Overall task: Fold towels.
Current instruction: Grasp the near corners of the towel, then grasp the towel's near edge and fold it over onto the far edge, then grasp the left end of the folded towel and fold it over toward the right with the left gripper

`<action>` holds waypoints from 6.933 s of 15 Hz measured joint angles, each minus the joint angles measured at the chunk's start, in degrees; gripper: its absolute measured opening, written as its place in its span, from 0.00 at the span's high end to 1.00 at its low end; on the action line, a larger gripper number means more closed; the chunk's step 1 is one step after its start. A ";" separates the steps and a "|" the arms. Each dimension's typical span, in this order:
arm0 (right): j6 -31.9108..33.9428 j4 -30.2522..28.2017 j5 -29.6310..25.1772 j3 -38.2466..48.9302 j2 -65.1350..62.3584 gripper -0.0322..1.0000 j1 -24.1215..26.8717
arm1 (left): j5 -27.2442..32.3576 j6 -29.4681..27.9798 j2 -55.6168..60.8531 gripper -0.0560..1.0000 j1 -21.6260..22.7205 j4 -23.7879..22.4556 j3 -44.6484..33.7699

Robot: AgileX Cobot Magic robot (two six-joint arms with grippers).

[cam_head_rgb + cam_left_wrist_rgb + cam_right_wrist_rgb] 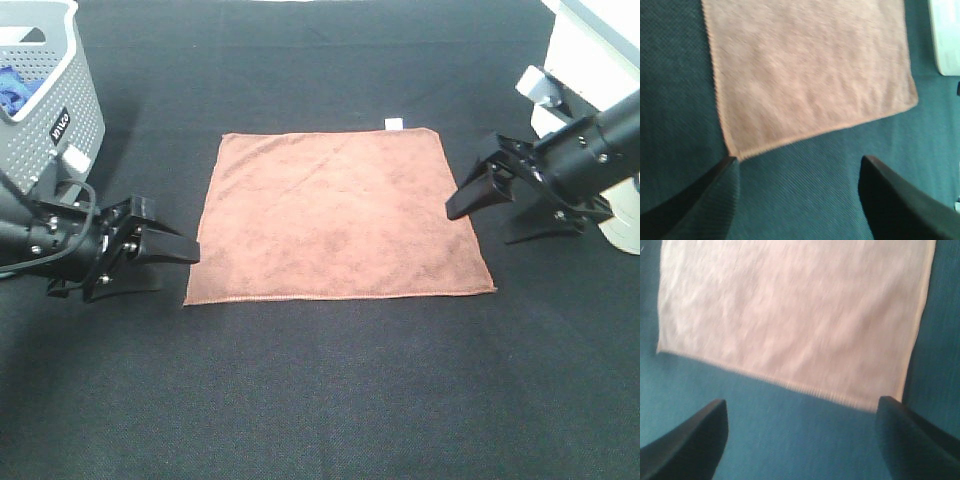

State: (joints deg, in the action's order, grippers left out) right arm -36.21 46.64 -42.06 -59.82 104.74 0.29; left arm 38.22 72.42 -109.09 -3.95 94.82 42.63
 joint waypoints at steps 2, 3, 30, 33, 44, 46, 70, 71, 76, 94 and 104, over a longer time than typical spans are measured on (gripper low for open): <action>0.34 -0.97 0.00 -4.64 5.44 0.23 0.00 | -0.34 0.00 -2.64 0.33 0.00 0.00 2.81; 0.40 -1.72 0.06 -5.84 7.28 0.23 0.00 | -0.92 0.00 -3.44 0.33 0.00 -0.11 4.18; 8.59 -5.10 4.35 -9.97 16.90 0.97 -2.58 | -3.44 -10.60 -13.92 0.95 -7.05 -6.19 14.90; 13.12 -9.85 0.34 -9.91 13.46 0.97 -2.58 | -3.32 -20.86 -8.65 0.95 -7.05 -19.65 14.95; 12.66 -8.94 0.00 3.04 4.13 0.97 -2.69 | -2.23 -33.86 1.26 0.95 -7.05 -35.70 5.39; 8.42 -5.21 2.01 -0.57 3.90 0.97 -2.69 | -5.50 -33.23 2.46 0.95 -7.05 -35.70 7.96; 19.77 -13.87 -5.50 -49.68 34.21 0.20 -2.69 | -20.68 -33.86 -17.13 0.28 -7.05 -36.78 40.34; 19.82 -14.95 -7.79 -49.90 33.40 0.17 -2.69 | -19.37 -33.98 -16.79 0.26 -6.70 -36.78 40.34; 25.04 -22.40 -16.73 -50.13 30.37 0.15 -2.69 | -13.87 -48.36 -16.56 0.24 -4.47 -46.29 40.51; 25.73 -25.32 -16.27 -50.13 30.37 0.15 -2.69 | 4.93 -62.68 -31.40 0.91 -4.41 -49.56 62.28; 25.73 -25.90 -16.16 -50.13 30.37 0.15 -2.69 | 30.77 -81.07 -25.90 0.91 -4.98 -76.38 84.63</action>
State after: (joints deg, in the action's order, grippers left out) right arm -10.49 20.74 -58.21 -109.95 135.10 -2.41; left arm 68.98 -8.65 -134.99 -8.94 18.45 127.25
